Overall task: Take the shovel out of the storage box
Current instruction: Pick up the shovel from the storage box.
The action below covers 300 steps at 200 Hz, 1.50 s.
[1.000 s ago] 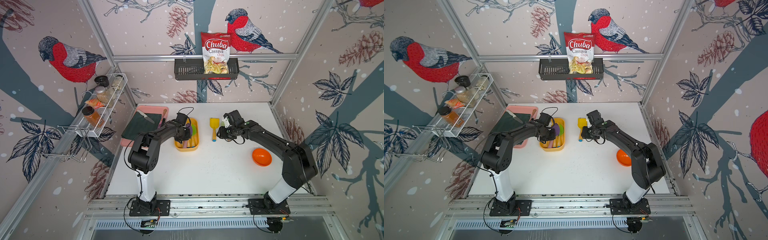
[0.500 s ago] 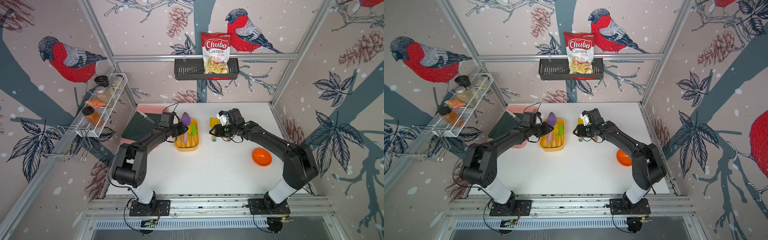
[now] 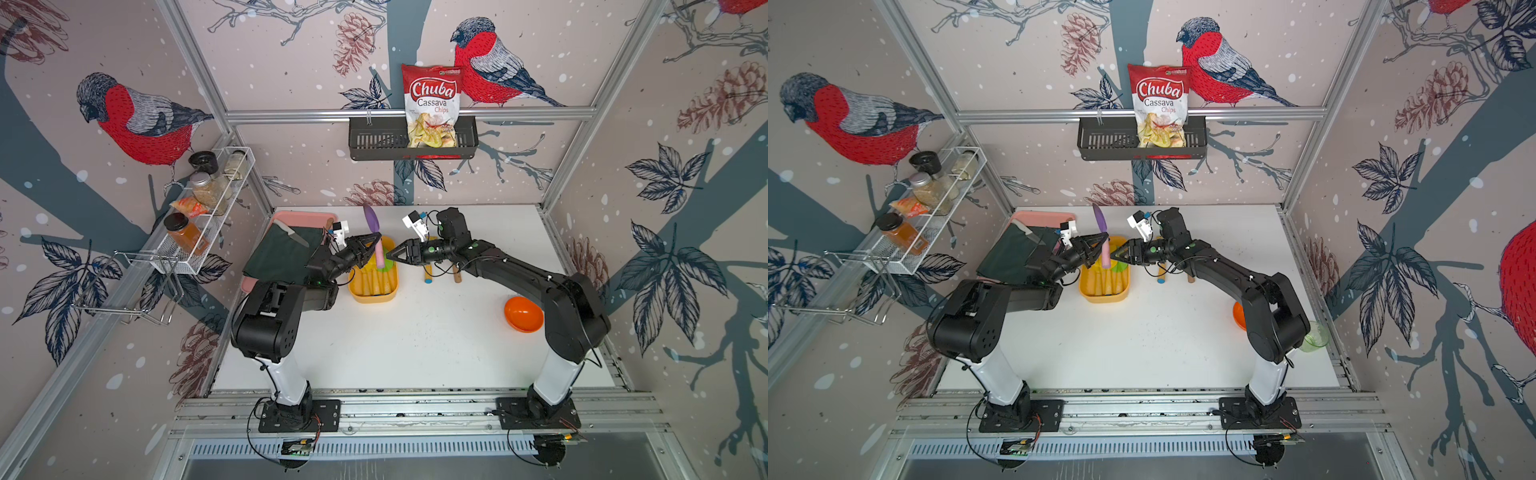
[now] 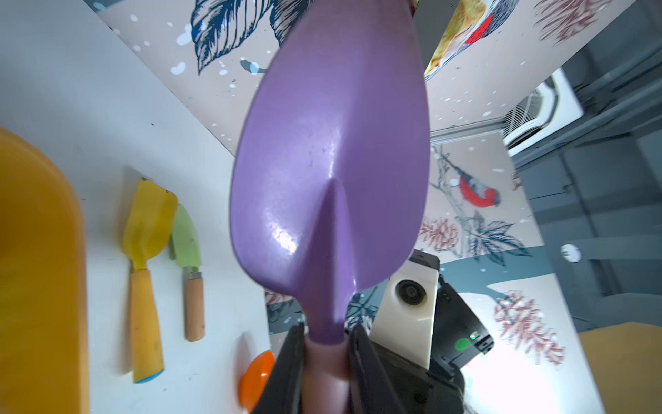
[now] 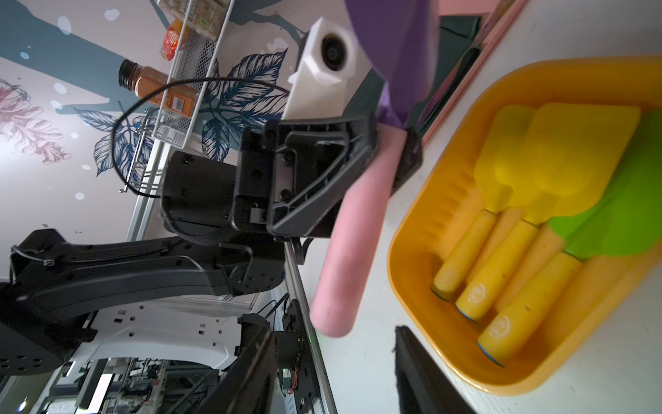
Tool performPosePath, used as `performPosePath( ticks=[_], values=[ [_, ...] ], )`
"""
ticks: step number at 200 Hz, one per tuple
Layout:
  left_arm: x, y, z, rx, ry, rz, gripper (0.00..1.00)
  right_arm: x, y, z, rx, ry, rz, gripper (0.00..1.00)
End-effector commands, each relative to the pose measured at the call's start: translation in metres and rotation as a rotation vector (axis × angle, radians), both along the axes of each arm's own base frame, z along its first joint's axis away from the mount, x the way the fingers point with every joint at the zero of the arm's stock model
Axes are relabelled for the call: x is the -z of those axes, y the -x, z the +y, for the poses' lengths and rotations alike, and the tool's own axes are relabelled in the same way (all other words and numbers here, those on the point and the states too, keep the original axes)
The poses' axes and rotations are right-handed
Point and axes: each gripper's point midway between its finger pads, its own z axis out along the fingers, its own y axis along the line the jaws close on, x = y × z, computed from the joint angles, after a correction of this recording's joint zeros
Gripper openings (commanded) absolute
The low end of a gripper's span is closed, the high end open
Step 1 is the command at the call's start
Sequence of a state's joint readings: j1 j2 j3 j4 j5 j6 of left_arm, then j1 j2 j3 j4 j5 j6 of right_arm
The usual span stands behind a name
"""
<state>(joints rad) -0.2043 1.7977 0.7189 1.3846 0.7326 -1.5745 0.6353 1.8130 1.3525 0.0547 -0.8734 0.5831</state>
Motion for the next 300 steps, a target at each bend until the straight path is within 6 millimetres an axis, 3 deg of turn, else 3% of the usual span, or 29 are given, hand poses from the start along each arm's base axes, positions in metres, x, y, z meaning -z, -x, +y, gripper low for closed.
performPosePath(
  ticks=[1, 49, 95, 144, 174, 206, 238, 244, 259, 268, 272, 300],
  values=[
    [-0.057, 0.026, 0.007, 0.051, 0.184, -0.195, 0.0, -0.007, 0.001, 0.009, -0.042, -0.047, 0.001, 0.56],
    [-0.053, 0.026, 0.001, 0.039, 0.053, -0.207, 0.0, 0.008, -0.01, 0.022, -0.039, -0.024, 0.05, 0.55],
    [-0.042, 0.026, -0.004, 0.021, -0.13, -0.202, 0.0, -0.008, -0.007, 0.027, -0.062, -0.089, 0.051, 0.54],
    [-0.046, 0.026, -0.009, 0.02, -0.14, -0.222, 0.0, -0.017, 0.002, 0.038, -0.112, -0.141, 0.064, 0.48],
    [-0.049, 0.029, -0.013, 0.027, -0.13, -0.238, 0.0, -0.016, 0.006, 0.044, -0.129, -0.136, 0.057, 0.39],
    [-0.047, 0.03, -0.012, 0.03, -0.121, -0.236, 0.0, -0.01, 0.006, 0.041, -0.12, -0.137, 0.073, 0.21],
    [-0.044, 0.031, -0.015, 0.052, -0.116, -0.231, 0.0, -0.003, 0.002, 0.033, -0.094, -0.123, 0.086, 0.15],
    [-0.044, 0.031, -0.015, 0.053, -0.116, -0.231, 0.09, -0.001, 0.0, 0.032, -0.088, -0.117, 0.084, 0.14],
    [-0.041, 0.031, -0.014, 0.042, -0.128, -0.221, 0.56, 0.003, -0.001, 0.029, -0.071, -0.088, 0.074, 0.13],
    [-0.039, 0.03, -0.013, 0.037, -0.143, -0.216, 0.76, 0.005, -0.001, 0.026, -0.06, -0.073, 0.066, 0.12],
    [-0.039, 0.03, -0.013, 0.037, -0.15, -0.214, 0.96, 0.005, -0.001, 0.024, -0.056, -0.065, 0.065, 0.13],
    [-0.038, 0.031, -0.009, 0.005, -0.211, -0.188, 0.99, 0.011, -0.006, 0.002, 0.016, -0.024, 0.07, 0.12]
  ],
)
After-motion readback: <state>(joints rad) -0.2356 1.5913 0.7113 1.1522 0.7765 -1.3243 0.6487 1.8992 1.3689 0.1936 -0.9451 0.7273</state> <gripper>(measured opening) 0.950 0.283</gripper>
